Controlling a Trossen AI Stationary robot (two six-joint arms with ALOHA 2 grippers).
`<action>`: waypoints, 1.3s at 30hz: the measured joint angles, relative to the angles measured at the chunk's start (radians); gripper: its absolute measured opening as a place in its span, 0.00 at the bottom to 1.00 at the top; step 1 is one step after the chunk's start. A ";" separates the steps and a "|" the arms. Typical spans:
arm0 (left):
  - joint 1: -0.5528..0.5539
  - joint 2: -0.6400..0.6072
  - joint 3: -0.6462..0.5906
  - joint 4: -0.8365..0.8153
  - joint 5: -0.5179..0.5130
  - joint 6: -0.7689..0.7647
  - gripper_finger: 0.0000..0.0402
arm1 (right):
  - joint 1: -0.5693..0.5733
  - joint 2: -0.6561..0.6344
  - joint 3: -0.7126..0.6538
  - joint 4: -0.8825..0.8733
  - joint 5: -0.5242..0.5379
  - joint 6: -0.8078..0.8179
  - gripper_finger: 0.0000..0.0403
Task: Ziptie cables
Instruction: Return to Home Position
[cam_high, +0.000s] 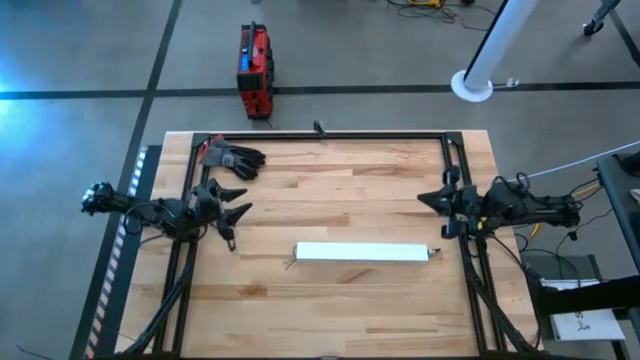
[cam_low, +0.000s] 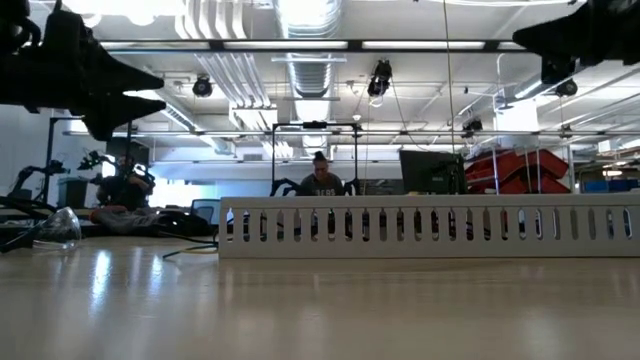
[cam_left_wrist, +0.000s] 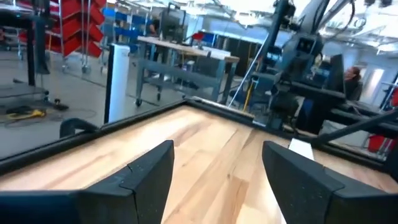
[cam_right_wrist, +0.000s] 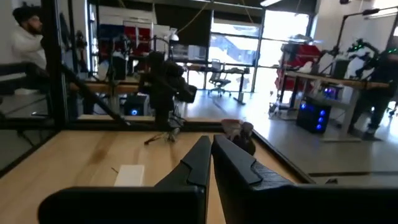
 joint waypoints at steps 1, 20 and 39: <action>0.008 -0.028 -0.002 -0.026 0.011 -0.004 0.58 | 0.000 -0.001 -0.019 0.011 -0.003 0.004 0.02; 0.097 -0.038 -0.005 -0.059 0.158 0.026 0.64 | -0.007 0.007 -0.237 0.230 -0.004 -0.017 0.02; 0.097 0.077 0.006 -0.056 0.158 0.014 0.57 | -0.007 0.015 -0.248 0.218 -0.020 0.133 0.02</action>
